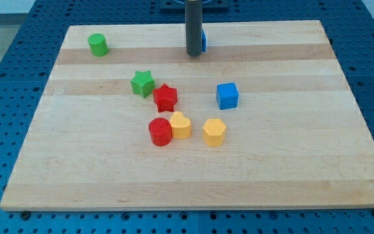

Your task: Push the blue cube towards the top right of the board

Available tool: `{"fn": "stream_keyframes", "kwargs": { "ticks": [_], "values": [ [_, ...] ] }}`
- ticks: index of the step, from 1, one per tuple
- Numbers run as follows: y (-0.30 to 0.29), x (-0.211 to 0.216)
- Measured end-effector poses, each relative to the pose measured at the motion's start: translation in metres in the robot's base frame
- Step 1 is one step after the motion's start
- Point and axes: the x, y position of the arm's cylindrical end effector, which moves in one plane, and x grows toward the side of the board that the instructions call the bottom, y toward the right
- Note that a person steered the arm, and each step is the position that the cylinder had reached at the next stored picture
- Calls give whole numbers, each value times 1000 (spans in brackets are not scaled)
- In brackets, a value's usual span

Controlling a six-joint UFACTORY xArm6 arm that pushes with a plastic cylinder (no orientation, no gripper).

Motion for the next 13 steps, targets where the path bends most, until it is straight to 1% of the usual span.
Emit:
{"fn": "stream_keyframes", "kwargs": {
  "ticks": [1, 2, 4, 6, 7, 8, 9, 10, 11, 12, 13],
  "values": [
    [-2, 18],
    [-4, 54],
    [-6, 60],
    [6, 111],
    [17, 121],
    [34, 121],
    [63, 121],
    [73, 127],
    [70, 159],
    [71, 177],
    [80, 179]
  ]
}}
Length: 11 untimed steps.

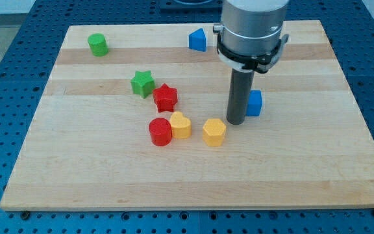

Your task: Push the blue cube towards the top right of the board

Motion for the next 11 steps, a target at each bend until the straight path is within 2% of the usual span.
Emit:
{"fn": "stream_keyframes", "kwargs": {
  "ticks": [1, 5, 6, 7, 8, 11],
  "values": [
    [24, -18],
    [50, -141],
    [43, -131],
    [36, -96],
    [61, -85],
    [94, -157]
  ]
}}
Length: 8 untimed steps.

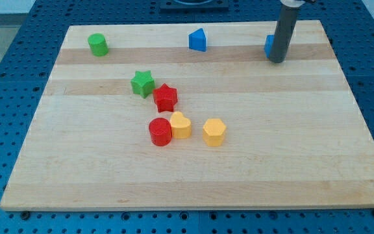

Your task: Push the blue cube towards the top right of the board

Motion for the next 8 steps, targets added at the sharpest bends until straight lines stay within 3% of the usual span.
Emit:
{"fn": "stream_keyframes", "kwargs": {
  "ticks": [3, 5, 8],
  "values": [
    [-23, 29],
    [-28, -25],
    [-7, -27]
  ]
}}
